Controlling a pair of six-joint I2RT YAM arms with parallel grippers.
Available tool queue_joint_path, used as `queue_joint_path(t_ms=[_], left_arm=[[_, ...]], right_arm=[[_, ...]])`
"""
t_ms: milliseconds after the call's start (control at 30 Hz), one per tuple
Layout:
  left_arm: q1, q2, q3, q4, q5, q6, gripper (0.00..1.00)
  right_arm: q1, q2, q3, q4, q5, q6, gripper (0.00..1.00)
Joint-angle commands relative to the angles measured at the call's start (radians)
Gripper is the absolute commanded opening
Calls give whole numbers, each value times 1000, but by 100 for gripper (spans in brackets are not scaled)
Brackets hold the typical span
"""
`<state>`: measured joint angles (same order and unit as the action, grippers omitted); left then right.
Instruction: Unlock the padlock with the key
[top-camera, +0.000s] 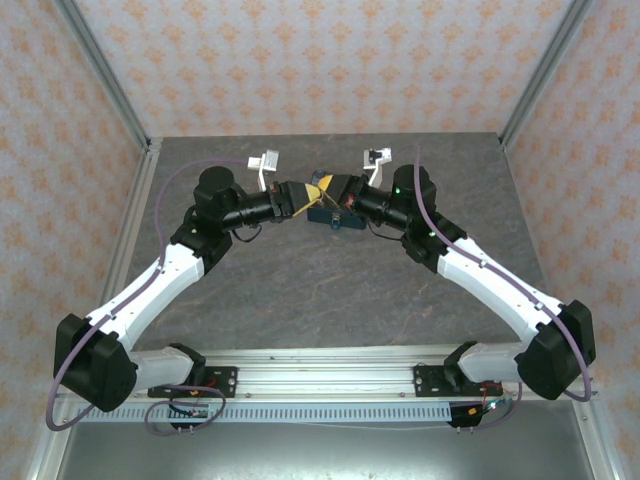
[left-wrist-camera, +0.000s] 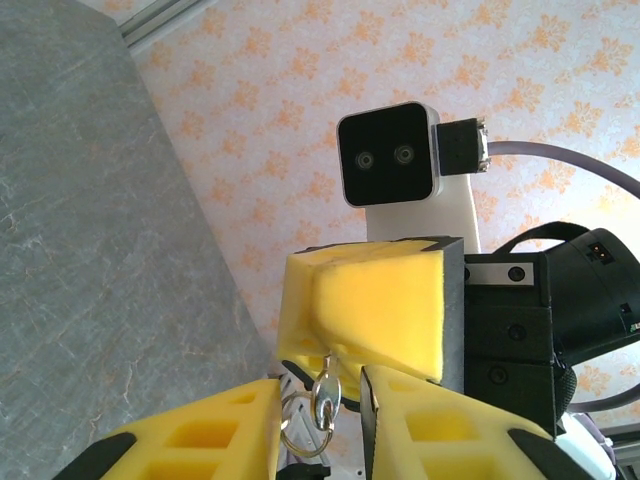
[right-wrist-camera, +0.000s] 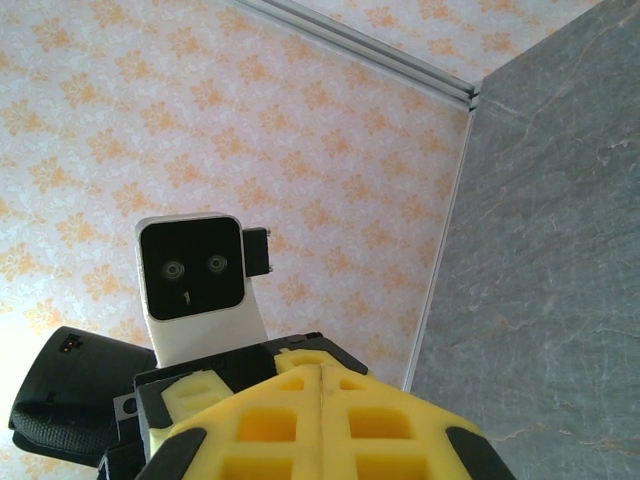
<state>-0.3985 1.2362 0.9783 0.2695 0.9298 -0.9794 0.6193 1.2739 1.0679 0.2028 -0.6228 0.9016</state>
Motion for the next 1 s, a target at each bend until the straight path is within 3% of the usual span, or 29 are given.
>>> queue_joint_path(t_ms=[0,333,767,967], left_arm=[[6,1,7,27,26,-6,27],[4,3,2,33,41,-11,21],[-2,4,3,34,59,-10,20],[-2,0,1,23,62,-5,13]], right_arm=[[3,-25,-3,44,16,-7,0],[3,-23,-5,60,16,0,0],[8,-14,-8,69,25,3,0],[10,-14,-8,70,33,3,0]])
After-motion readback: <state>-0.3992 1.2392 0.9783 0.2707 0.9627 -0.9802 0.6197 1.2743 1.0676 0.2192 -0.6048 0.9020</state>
